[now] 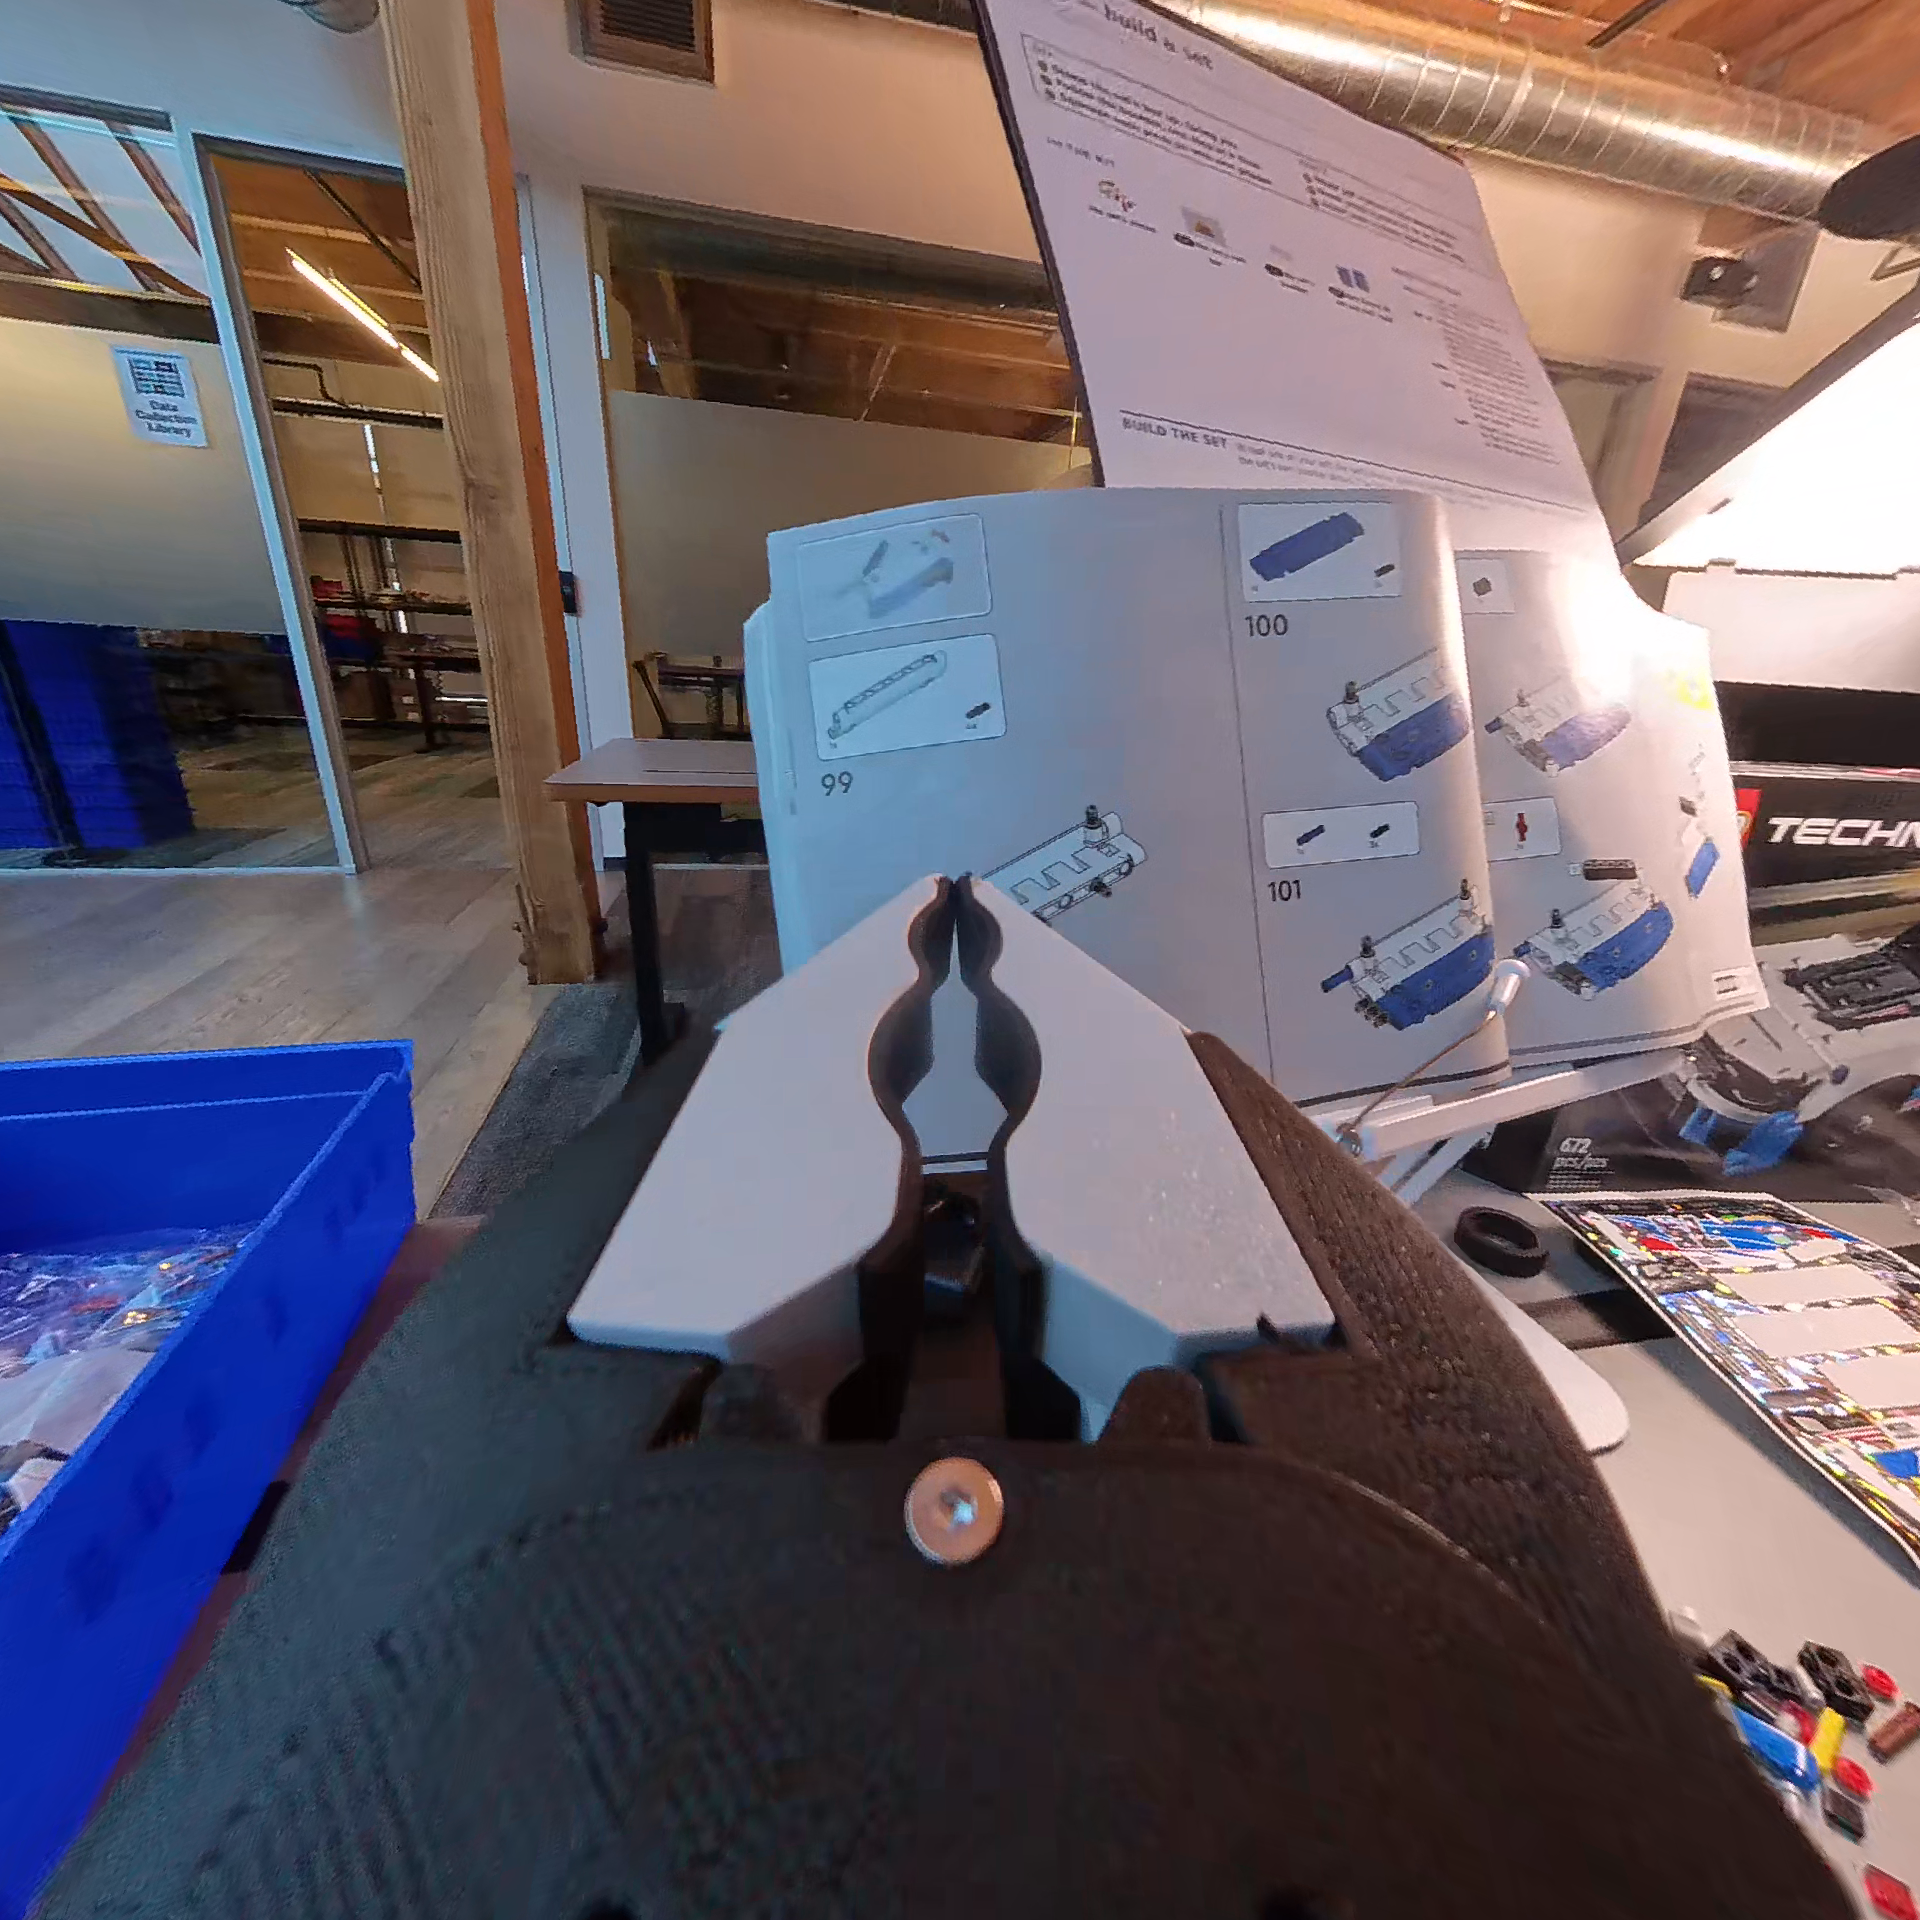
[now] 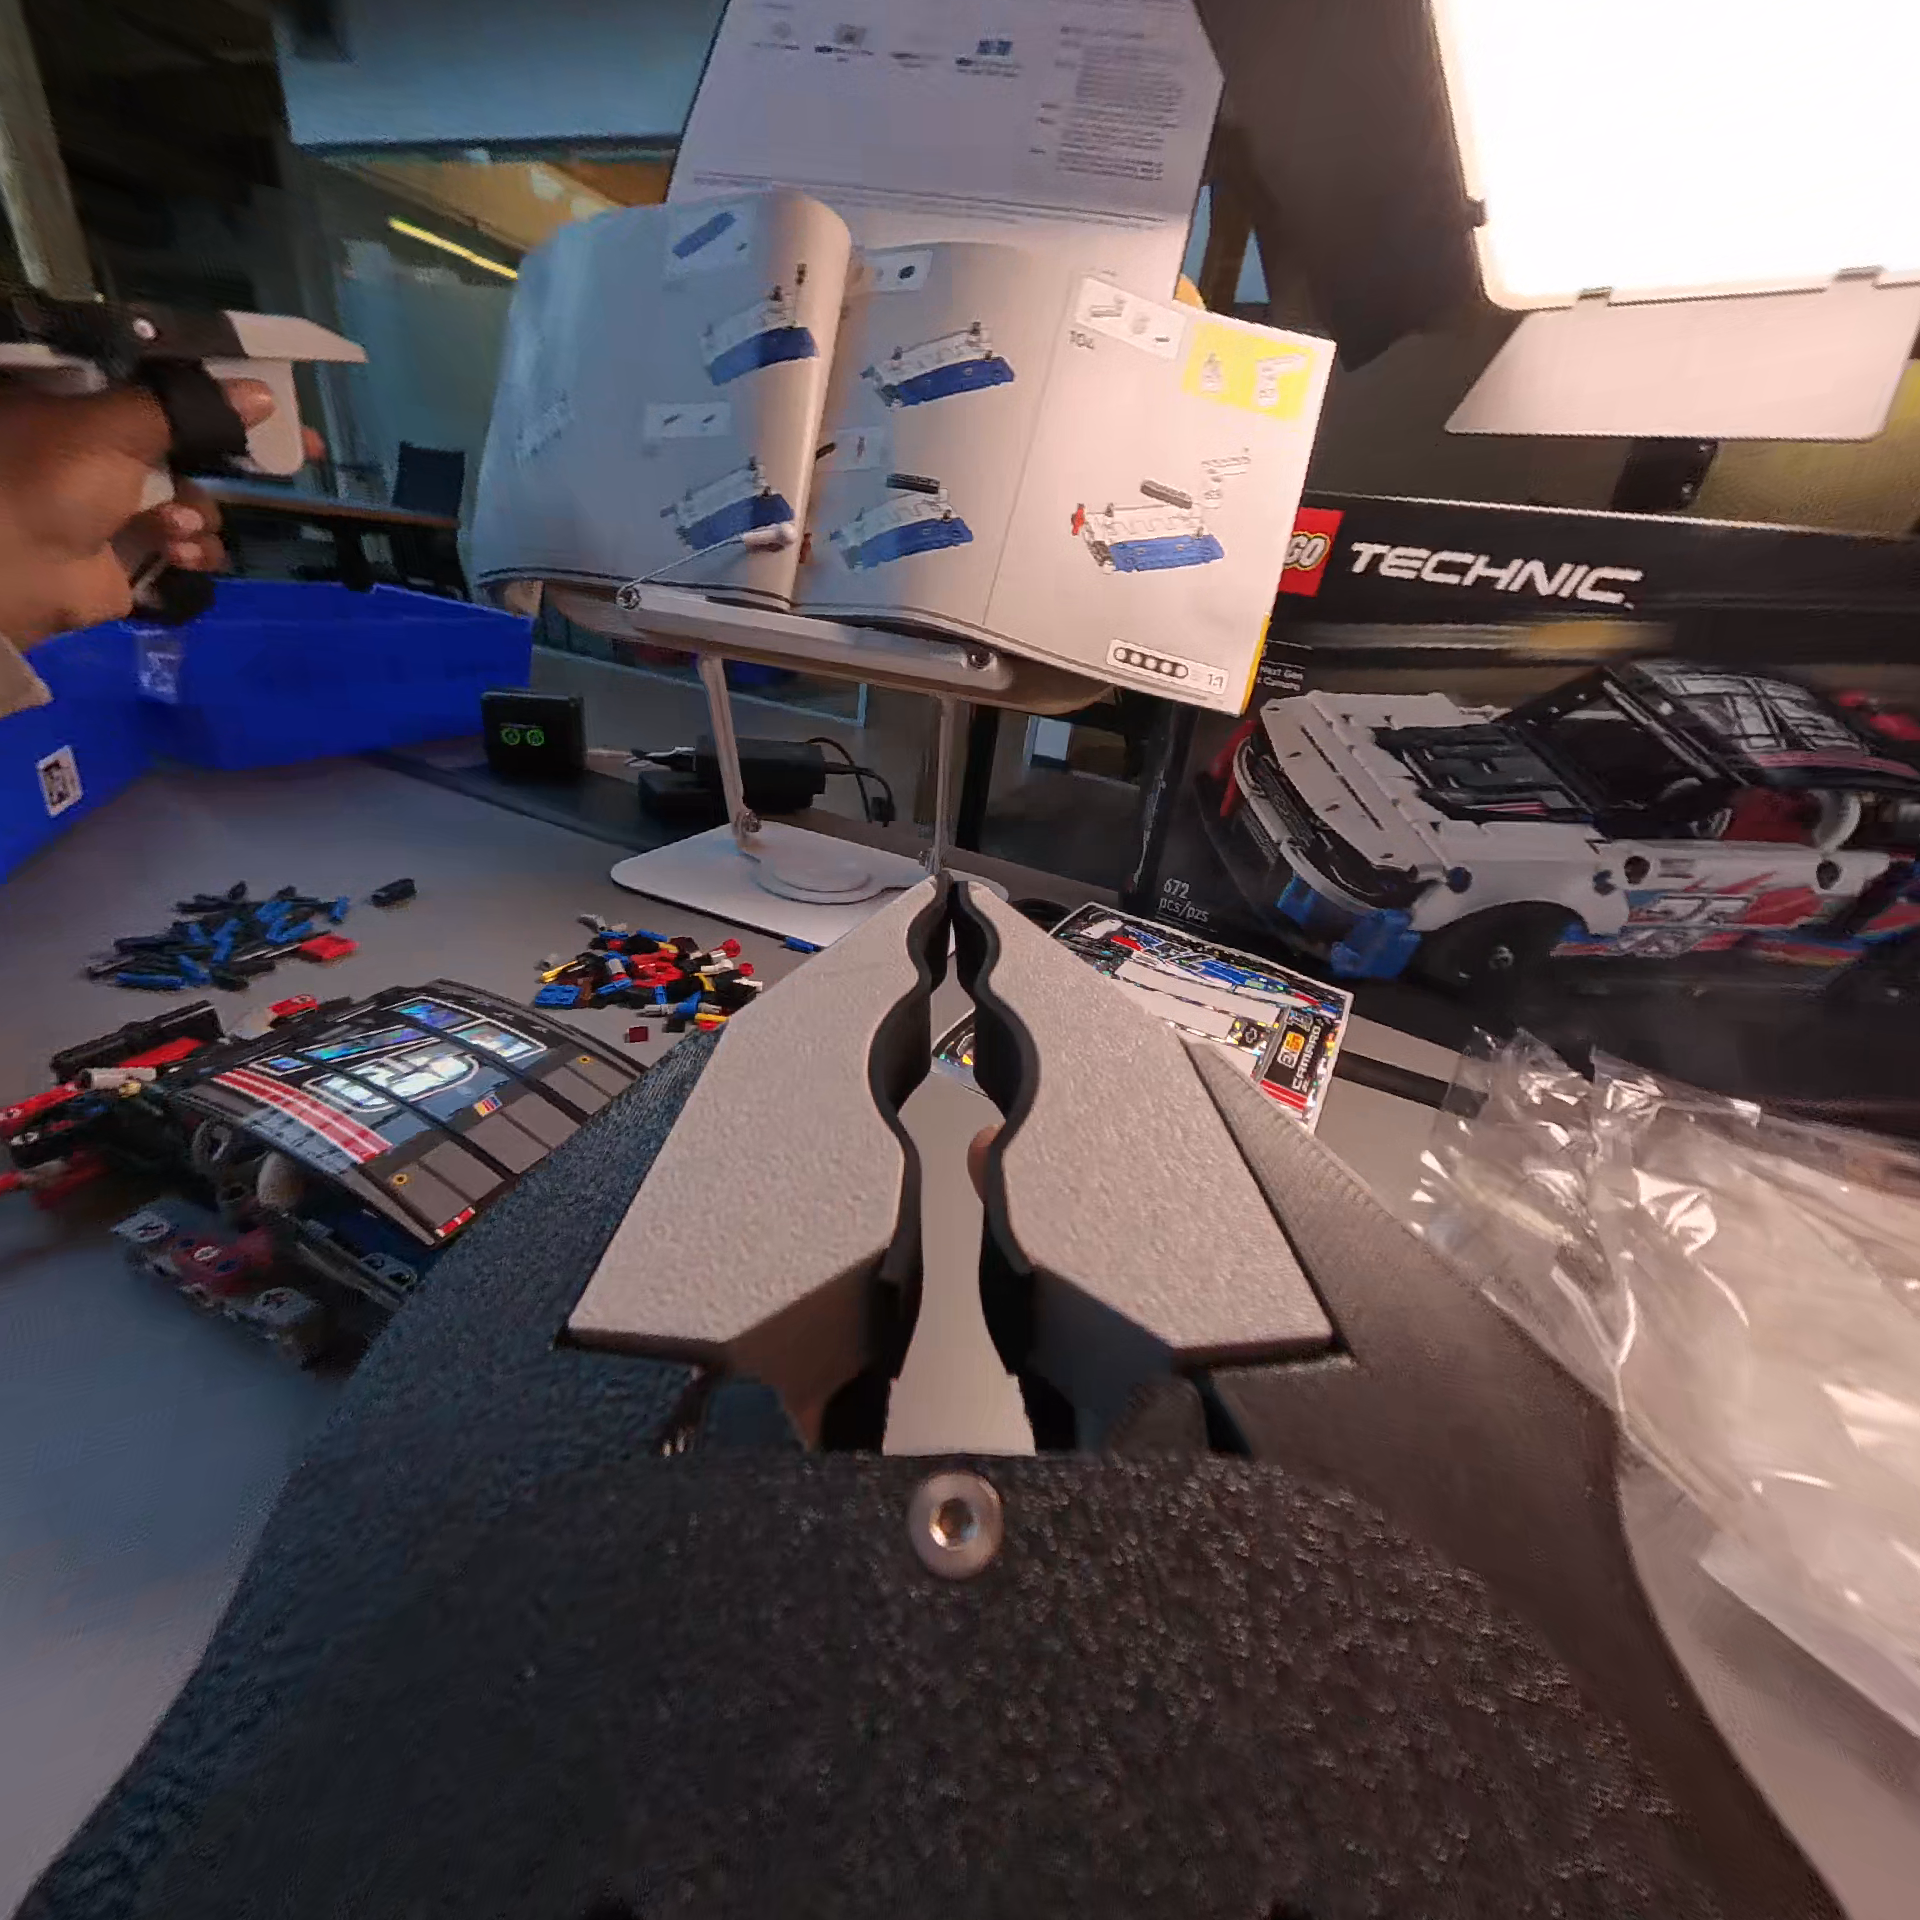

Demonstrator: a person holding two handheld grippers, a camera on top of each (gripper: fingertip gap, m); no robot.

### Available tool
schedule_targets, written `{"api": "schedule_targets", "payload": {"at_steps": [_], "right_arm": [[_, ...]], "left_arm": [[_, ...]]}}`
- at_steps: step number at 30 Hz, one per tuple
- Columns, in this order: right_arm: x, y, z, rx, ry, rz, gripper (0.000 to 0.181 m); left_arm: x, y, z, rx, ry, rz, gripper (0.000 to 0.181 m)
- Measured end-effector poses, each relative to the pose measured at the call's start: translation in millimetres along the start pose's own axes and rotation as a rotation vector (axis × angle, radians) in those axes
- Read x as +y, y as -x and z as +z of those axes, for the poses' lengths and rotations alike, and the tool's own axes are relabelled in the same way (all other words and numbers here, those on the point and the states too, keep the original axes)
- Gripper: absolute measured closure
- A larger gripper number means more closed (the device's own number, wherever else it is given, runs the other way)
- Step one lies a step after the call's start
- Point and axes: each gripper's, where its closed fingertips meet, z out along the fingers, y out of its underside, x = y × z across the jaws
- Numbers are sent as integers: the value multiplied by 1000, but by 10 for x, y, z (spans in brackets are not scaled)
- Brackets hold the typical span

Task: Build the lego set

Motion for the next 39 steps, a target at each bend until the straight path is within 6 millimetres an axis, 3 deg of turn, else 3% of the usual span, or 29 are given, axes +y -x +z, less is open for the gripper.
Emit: {"api": "schedule_targets", "payload": {"at_steps": [3,6,11,15,22,31,39], "right_arm": [[62,-92,38,6,27,8,181],[119,-228,50,61,22,-1,181],[256,-192,29,58,62,-16,181],[321,-218,44,59,83,-12,181],[404,-215,92,46,110,-8,181],[411,-203,93,41,112,-18,181],[394,-185,83,34,106,-20,181]], "left_arm": [[-2,56,65,-2,-2,-25,181],[-39,106,295,1,28,-8,181],[-47,271,704,11,80,-70,181],[26,321,858,16,105,-103,181],[36,269,904,18,86,-77,181],[40,-53,910,69,53,-53,181],[16,-151,883,87,60,-51,181]]}}
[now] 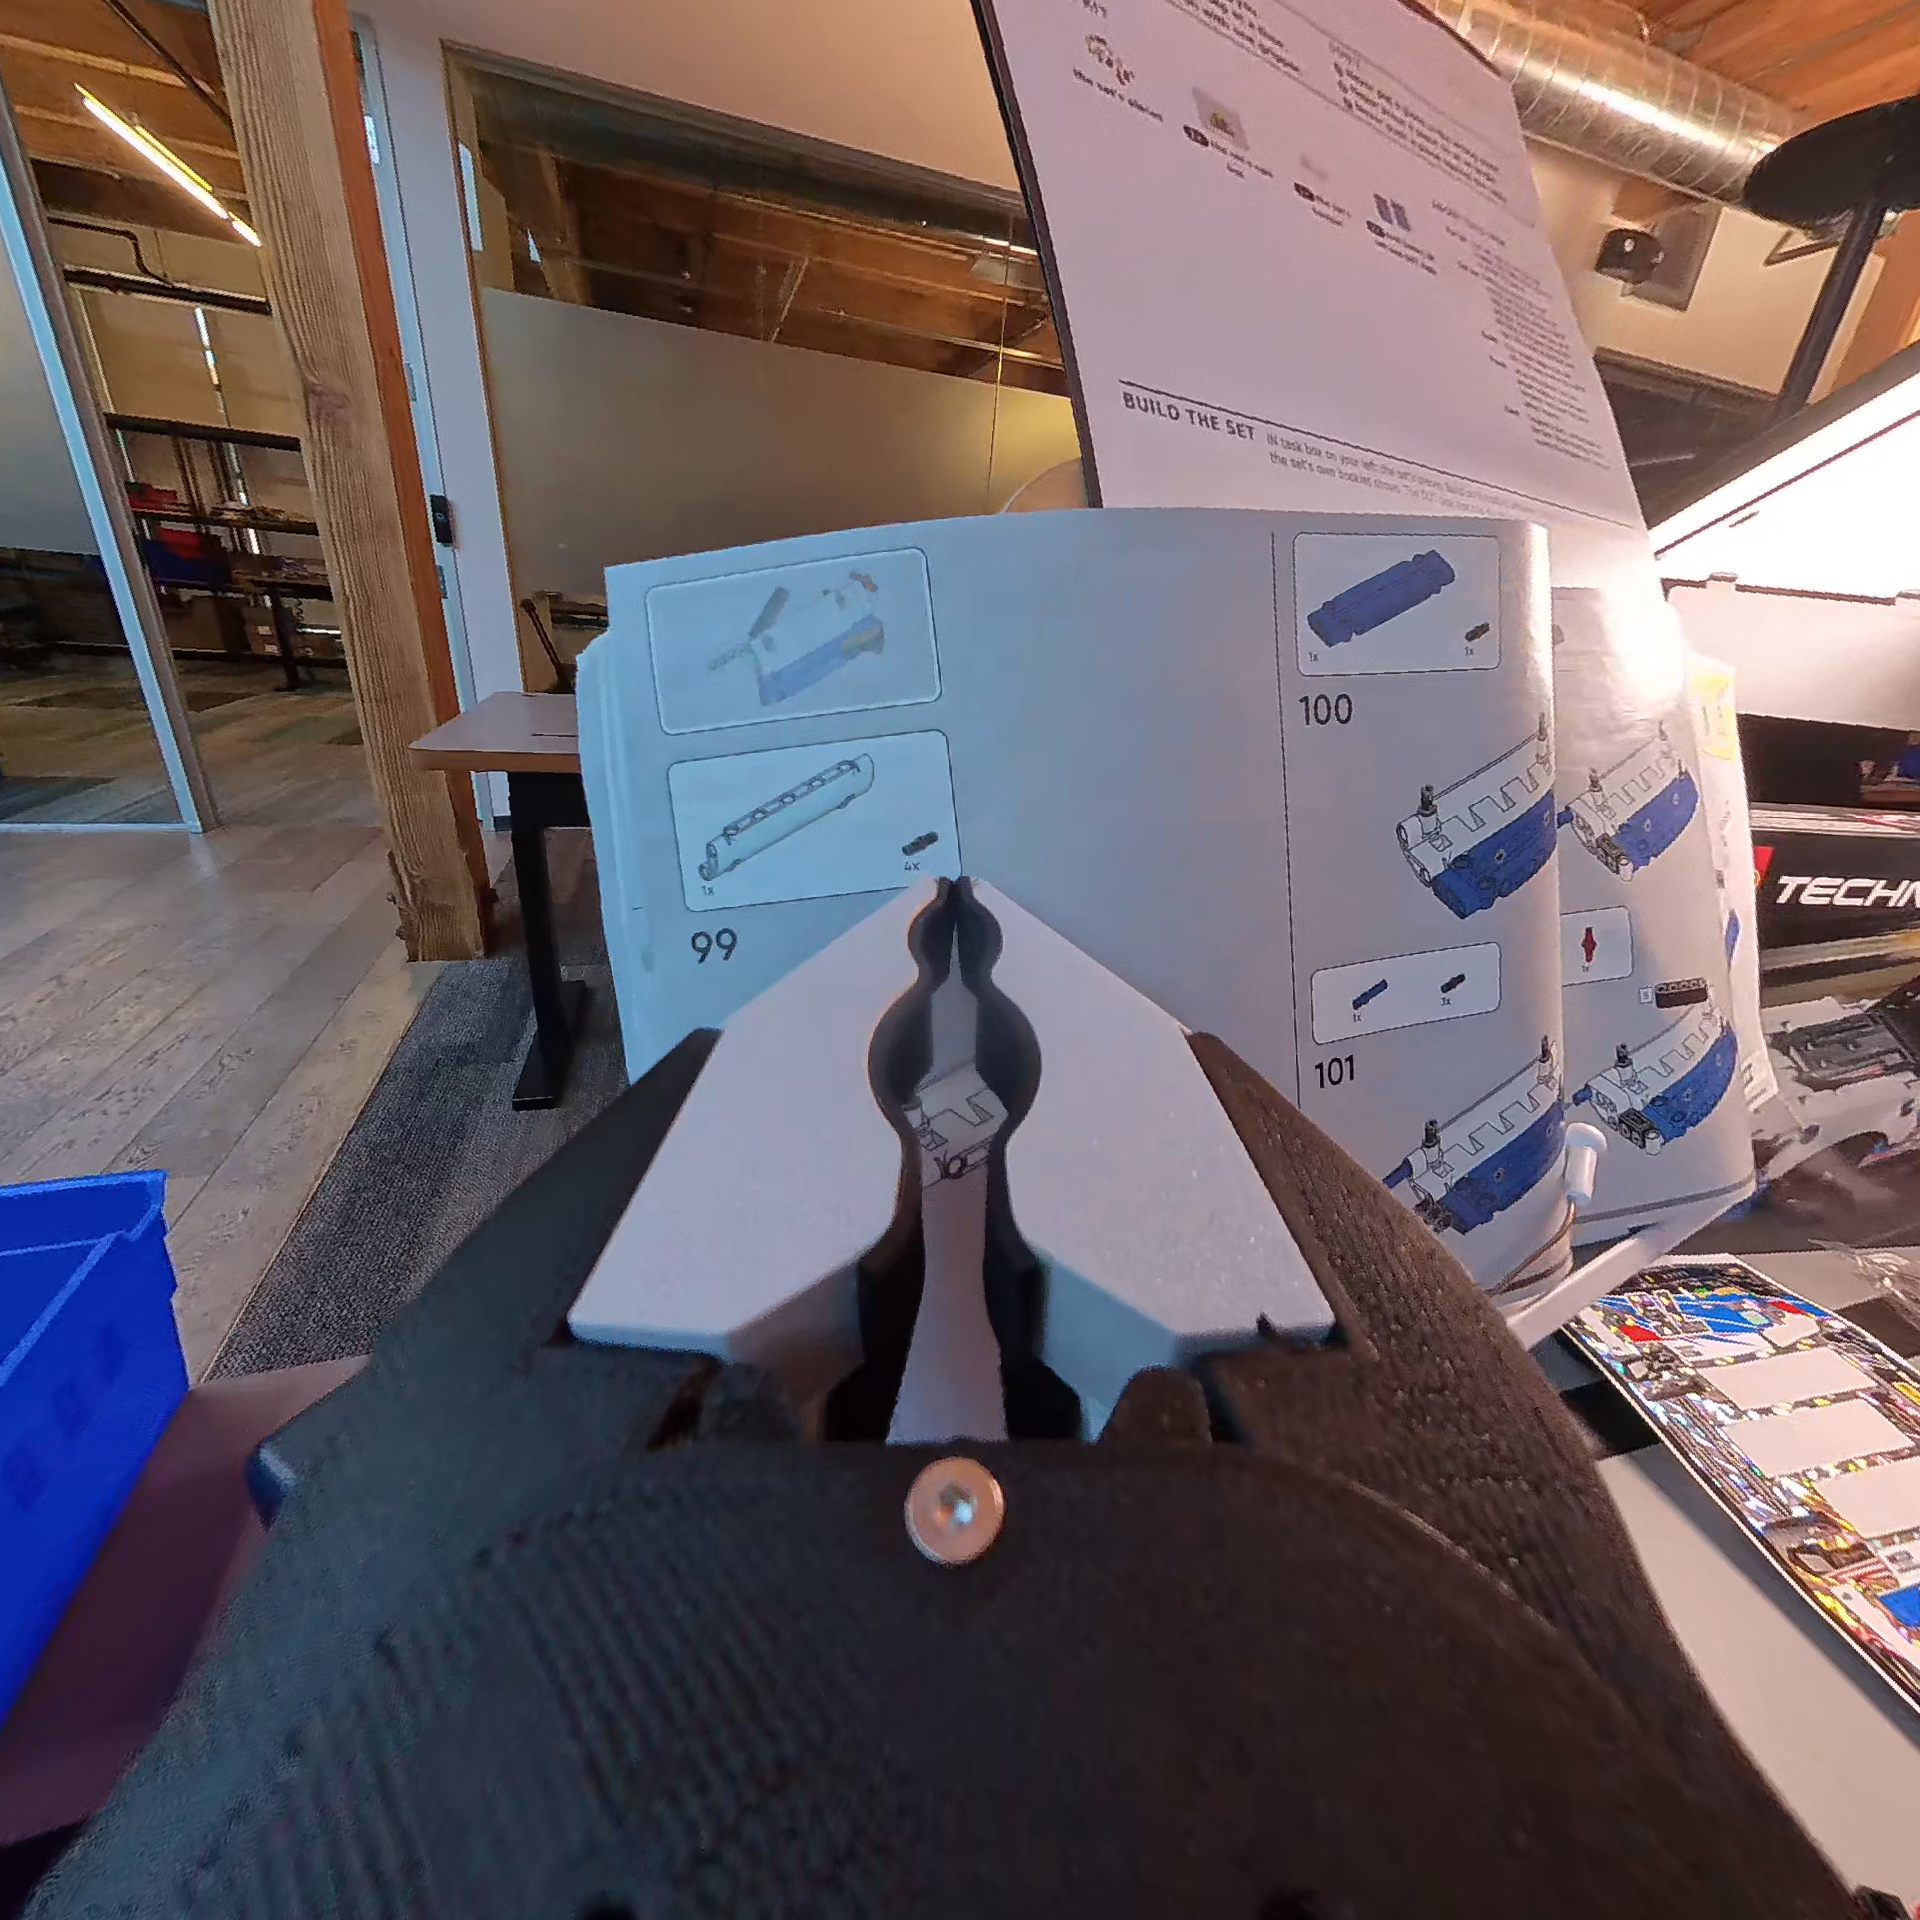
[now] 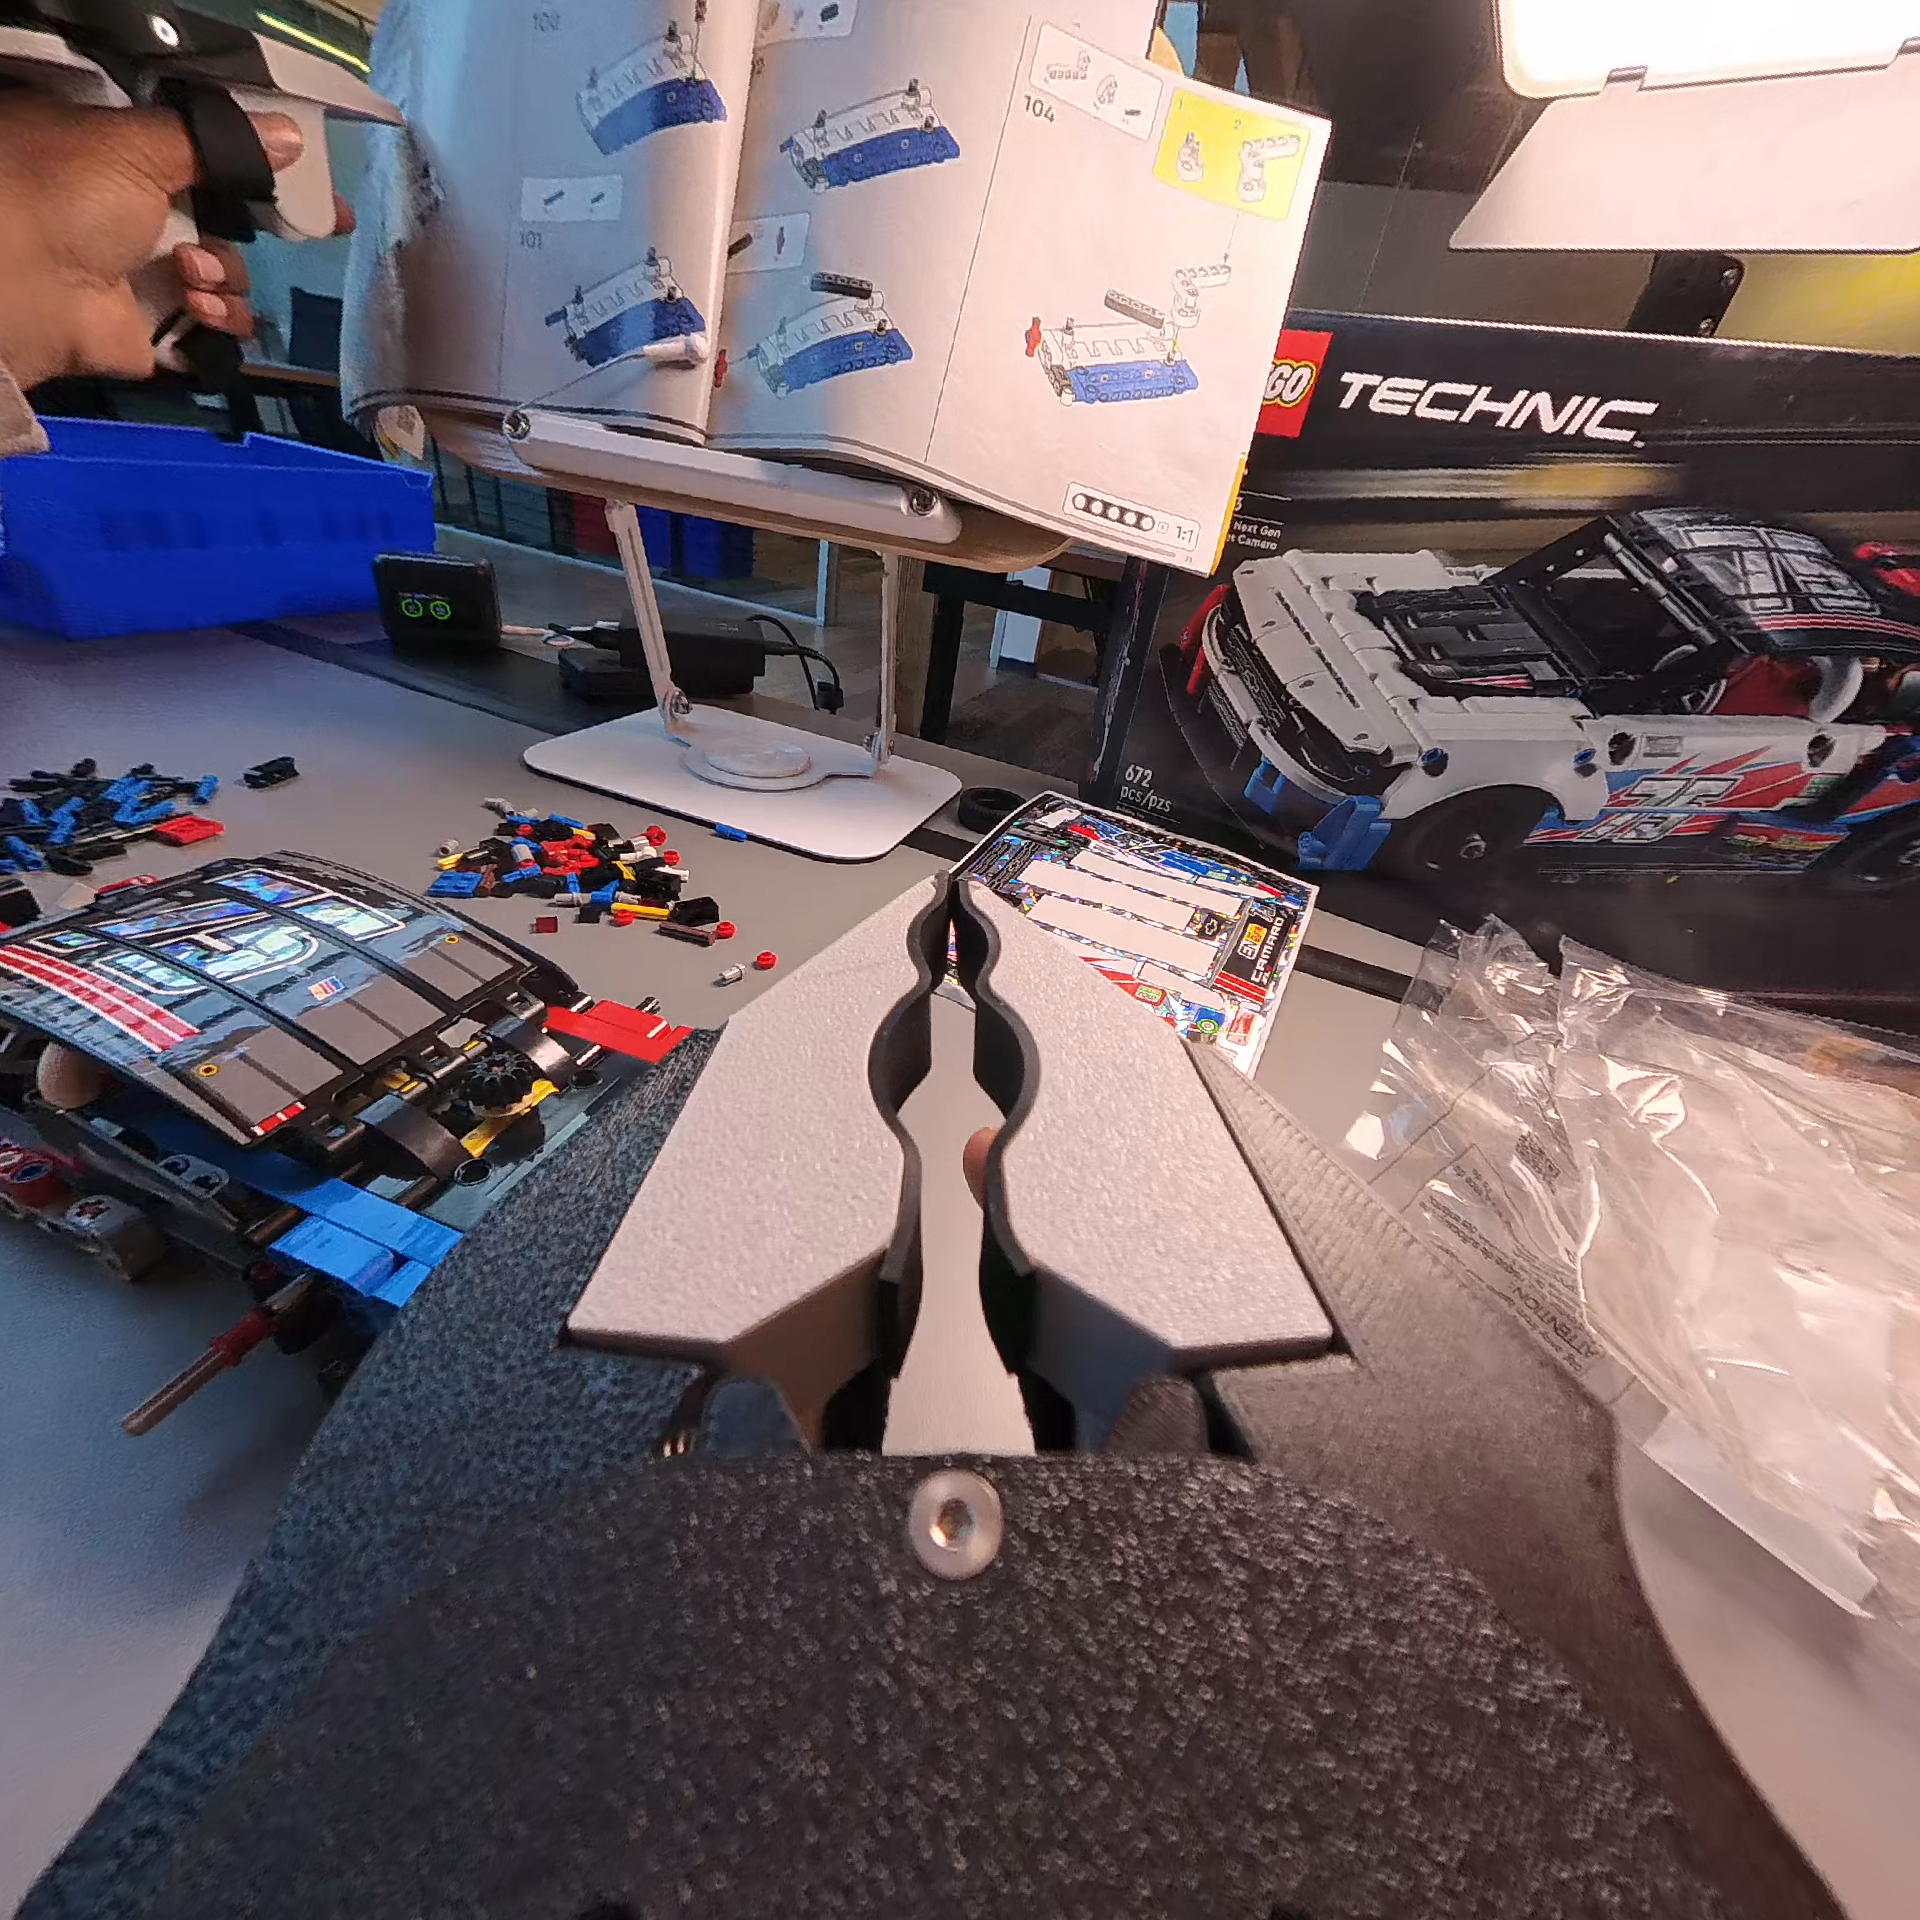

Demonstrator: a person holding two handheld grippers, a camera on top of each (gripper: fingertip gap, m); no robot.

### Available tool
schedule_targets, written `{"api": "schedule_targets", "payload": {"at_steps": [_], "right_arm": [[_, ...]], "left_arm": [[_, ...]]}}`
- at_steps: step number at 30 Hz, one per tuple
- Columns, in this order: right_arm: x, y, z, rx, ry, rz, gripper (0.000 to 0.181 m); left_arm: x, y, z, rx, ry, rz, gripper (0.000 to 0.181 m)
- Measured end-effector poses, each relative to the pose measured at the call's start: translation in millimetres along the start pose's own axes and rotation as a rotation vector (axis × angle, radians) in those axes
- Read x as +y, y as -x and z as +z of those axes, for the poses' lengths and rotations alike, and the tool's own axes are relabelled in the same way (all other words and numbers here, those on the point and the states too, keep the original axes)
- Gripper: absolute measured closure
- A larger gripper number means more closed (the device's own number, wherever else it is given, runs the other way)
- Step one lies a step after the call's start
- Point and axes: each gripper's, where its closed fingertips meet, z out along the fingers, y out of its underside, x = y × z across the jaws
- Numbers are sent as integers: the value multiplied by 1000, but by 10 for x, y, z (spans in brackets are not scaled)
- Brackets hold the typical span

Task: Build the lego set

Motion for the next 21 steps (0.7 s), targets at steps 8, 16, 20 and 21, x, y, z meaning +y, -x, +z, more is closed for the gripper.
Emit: {"api": "schedule_targets", "payload": {"at_steps": [8,16,20,21], "right_arm": [[-10,67,-47,-36,-7,20,181],[-52,39,-110,-73,-34,105,181],[-114,-26,-152,-74,-66,209,181],[-125,-46,-158,-70,-71,225,181]], "left_arm": [[-820,-213,-954,163,-214,-136,181],[-781,190,-2030,199,141,151,172],[87,854,-2488,132,630,275,170],[341,925,-2644,160,756,259,168]]}}
